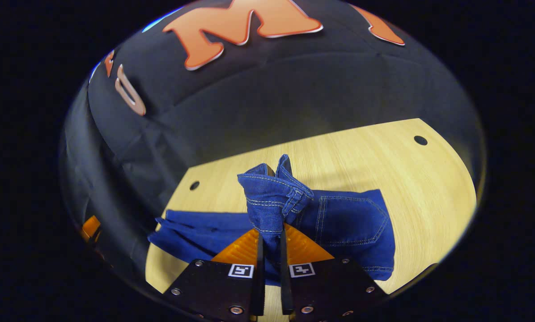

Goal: Grasp the waist and the cuffs of the jeans and fold them to make the two legs overlap; first hold the waist and fold one-third of the jeans toward the cuffs, then hold the cuffs and fold the remaining one-third in the same direction to finish folding.

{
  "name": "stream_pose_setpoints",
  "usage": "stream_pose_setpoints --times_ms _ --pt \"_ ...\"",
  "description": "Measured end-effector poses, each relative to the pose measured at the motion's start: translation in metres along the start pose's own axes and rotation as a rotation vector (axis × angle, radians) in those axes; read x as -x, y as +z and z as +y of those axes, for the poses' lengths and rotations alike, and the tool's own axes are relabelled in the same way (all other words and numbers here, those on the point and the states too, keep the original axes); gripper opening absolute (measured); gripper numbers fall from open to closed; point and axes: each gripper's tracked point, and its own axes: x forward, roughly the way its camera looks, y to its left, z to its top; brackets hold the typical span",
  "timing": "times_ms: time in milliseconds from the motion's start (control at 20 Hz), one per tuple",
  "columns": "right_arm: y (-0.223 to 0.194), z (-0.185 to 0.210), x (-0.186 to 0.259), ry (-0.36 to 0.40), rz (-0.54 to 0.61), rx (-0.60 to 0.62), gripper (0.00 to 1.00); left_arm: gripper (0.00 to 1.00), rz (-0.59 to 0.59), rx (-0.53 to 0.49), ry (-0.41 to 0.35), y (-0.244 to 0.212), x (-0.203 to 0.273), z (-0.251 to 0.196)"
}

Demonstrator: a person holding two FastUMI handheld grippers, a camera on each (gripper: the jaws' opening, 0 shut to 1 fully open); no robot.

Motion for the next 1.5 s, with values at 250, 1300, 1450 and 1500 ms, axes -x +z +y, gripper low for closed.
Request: stream_pose_setpoints --times_ms 250,1300,1450,1500 --pt "-0.061 0.013 -0.010 0.041 0.163 0.057 0.19 0.98 0.204 0.186 0.007 -0.072 -0.035 0.019" --pt "0.072 -0.065 0.114 -0.127 -0.241 0.066 0.96 0.95 0.455 0.815 0.030 -0.178 -0.125 0.076" --pt "0.092 -0.087 0.136 -0.178 -0.304 0.040 0.96 0.89 0.439 0.809 0.013 -0.173 -0.138 0.076" --pt "0.096 -0.094 0.143 -0.190 -0.322 0.031 0.96 0.88 0.434 0.797 0.005 -0.171 -0.141 0.075"
